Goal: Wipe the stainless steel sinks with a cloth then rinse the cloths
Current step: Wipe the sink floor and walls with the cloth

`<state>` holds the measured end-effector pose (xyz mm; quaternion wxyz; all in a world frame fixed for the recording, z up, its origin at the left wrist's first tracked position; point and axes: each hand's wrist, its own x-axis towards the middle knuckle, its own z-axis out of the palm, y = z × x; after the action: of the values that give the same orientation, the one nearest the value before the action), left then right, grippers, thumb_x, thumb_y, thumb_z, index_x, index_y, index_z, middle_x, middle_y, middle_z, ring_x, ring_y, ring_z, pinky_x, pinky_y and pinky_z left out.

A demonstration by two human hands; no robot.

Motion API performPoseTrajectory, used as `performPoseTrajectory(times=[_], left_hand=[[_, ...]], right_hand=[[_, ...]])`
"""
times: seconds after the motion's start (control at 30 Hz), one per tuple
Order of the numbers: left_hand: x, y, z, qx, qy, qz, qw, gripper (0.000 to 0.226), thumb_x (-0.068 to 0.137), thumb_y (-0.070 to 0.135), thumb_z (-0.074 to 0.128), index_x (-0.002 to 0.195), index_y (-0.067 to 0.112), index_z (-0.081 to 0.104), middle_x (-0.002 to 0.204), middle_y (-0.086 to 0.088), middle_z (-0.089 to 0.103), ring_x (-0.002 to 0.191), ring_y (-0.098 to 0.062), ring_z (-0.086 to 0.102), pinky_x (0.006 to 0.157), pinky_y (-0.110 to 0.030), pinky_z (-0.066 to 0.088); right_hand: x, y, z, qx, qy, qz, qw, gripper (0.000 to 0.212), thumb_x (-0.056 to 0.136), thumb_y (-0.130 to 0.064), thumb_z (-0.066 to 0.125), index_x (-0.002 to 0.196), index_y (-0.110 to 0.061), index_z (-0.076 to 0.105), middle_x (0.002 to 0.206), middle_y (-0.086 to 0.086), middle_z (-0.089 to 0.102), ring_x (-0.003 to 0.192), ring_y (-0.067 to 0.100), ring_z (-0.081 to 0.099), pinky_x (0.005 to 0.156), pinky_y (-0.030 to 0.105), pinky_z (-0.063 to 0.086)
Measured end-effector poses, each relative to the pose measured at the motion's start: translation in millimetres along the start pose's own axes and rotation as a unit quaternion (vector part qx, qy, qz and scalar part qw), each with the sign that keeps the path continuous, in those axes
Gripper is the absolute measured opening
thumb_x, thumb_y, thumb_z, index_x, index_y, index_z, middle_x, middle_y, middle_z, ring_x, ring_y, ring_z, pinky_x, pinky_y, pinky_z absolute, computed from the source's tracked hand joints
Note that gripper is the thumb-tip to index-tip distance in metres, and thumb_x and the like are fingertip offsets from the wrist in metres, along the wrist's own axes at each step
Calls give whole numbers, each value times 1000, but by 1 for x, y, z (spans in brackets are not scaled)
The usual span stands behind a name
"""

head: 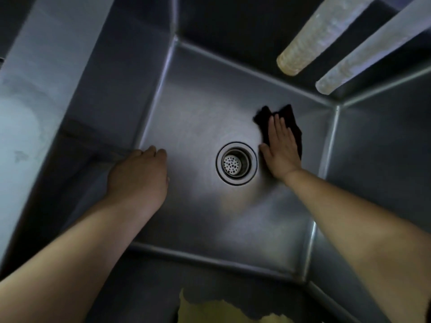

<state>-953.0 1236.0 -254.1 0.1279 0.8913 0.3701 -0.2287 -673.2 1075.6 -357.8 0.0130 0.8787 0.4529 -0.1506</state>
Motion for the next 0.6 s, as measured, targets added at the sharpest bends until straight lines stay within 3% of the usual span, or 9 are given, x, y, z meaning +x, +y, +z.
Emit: performPoseTrajectory(times=[0.17, 0.3, 0.37, 0.47, 0.6], left_hand=[[-3, -1, 0, -1, -28, -4, 1000, 35, 92, 29, 49, 125, 17, 44, 133, -2, 47, 120, -26, 46, 87, -37, 44], [-3, 0, 3, -5, -42, 7, 999, 36, 92, 27, 48, 126, 16, 44, 135, -4, 46, 122, -26, 46, 91, -37, 42], [-1, 1, 5, -9, -50, 7, 999, 42, 93, 27, 48, 132, 15, 41, 141, -4, 42, 125, -26, 43, 97, -39, 42], [-1, 1, 8, -8, -60, 10, 998, 43, 93, 27, 48, 134, 15, 40, 141, -5, 42, 126, -27, 42, 98, -40, 41], [-3, 2, 10, -13, -83, 21, 996, 42, 94, 27, 48, 134, 16, 40, 142, -5, 41, 127, -28, 40, 99, -41, 42]], right_hand=[[-98, 1, 14, -36, -76, -56, 995, 67, 94, -37, 34, 147, -17, -3, 155, 8, -7, 146, 28, -3, 114, 28, -12], [-133, -37, 28, -58, -67, -116, 989, 64, 89, -37, 35, 146, -9, 28, 151, 22, 22, 139, 40, 22, 115, 41, 11], [-132, -60, 34, -69, -63, -168, 981, 61, 90, -37, 36, 145, -11, 33, 150, 21, 30, 139, 38, 26, 115, 47, 19], [-130, -96, 48, -62, -71, -258, 962, 62, 90, -37, 40, 148, -16, 29, 153, 16, 28, 142, 34, 23, 113, 51, 14], [-146, -125, 62, -45, -110, -365, 923, 59, 93, -35, 34, 150, -22, 21, 157, 10, 19, 146, 27, 10, 118, 42, 3]])
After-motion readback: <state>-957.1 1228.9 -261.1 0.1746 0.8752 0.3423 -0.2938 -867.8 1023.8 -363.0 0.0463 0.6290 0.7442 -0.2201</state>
